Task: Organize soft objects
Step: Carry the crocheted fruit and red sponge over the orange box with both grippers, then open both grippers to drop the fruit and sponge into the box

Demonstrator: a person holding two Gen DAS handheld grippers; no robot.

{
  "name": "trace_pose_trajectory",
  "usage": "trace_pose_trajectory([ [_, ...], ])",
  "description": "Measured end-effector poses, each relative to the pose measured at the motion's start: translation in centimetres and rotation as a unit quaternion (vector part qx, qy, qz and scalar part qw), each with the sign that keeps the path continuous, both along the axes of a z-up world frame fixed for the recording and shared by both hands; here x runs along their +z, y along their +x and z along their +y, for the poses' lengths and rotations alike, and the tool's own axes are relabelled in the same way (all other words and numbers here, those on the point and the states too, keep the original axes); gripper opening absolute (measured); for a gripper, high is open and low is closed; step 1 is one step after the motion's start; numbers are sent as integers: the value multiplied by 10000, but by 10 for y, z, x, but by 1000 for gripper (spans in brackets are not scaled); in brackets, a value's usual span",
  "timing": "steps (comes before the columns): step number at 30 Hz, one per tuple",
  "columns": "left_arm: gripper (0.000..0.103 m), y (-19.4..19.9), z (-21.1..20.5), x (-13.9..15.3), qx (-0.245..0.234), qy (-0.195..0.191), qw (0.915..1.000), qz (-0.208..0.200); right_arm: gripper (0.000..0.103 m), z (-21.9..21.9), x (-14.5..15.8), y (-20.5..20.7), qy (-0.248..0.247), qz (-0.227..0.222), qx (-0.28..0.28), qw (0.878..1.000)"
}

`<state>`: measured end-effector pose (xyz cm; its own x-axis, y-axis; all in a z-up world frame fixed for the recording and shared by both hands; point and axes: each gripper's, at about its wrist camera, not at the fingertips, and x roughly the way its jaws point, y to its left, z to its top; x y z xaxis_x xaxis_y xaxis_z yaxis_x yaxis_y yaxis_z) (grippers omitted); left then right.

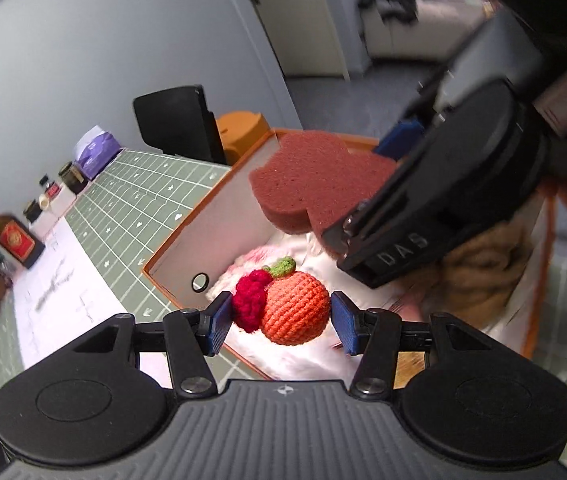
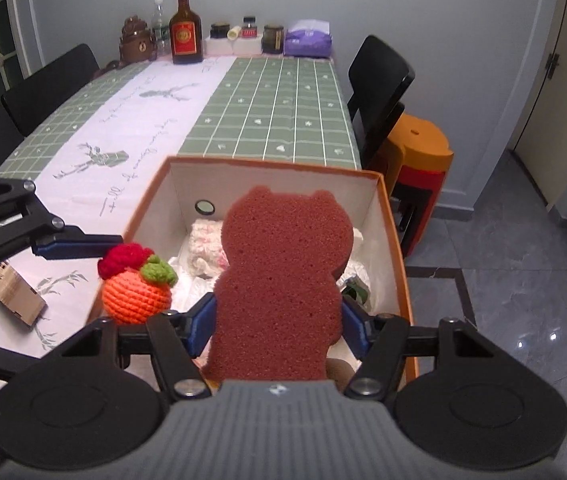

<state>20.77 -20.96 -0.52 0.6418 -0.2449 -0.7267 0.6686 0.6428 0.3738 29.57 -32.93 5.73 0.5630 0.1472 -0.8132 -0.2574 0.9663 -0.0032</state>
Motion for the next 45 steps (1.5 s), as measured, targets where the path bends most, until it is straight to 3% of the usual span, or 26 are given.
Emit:
trace_pose_trajectory([
  [11, 61, 27, -8, -31, 4, 503, 9982, 325, 68, -1, -43, 36, 194, 624, 156, 9977],
  [18, 66, 32, -2, -29, 68, 246, 9983, 525, 71, 2, -42, 37, 202, 629, 172, 9977],
  [23, 69, 26, 2, -22, 6, 168, 9990, 402, 80, 0, -31, 36, 290, 574, 51, 9979],
  [29, 79, 12, 9, -4, -47, -6, 9999, 147, 81, 8, -9, 28, 161, 369, -25, 9992],
  [35, 80, -10, 20, 21, 4, -274, 9996, 11, 81, 15, 22, 2, -20, 71, -124, 9999],
  [41, 80, -43, 48, 57, 298, -788, 9958, -357, 83, 22, 65, -41, 94, -480, -181, 9986],
  [45, 80, -74, 85, 78, 715, -1383, 9852, -712, 87, 33, 86, -82, 280, -920, -150, 9953],
])
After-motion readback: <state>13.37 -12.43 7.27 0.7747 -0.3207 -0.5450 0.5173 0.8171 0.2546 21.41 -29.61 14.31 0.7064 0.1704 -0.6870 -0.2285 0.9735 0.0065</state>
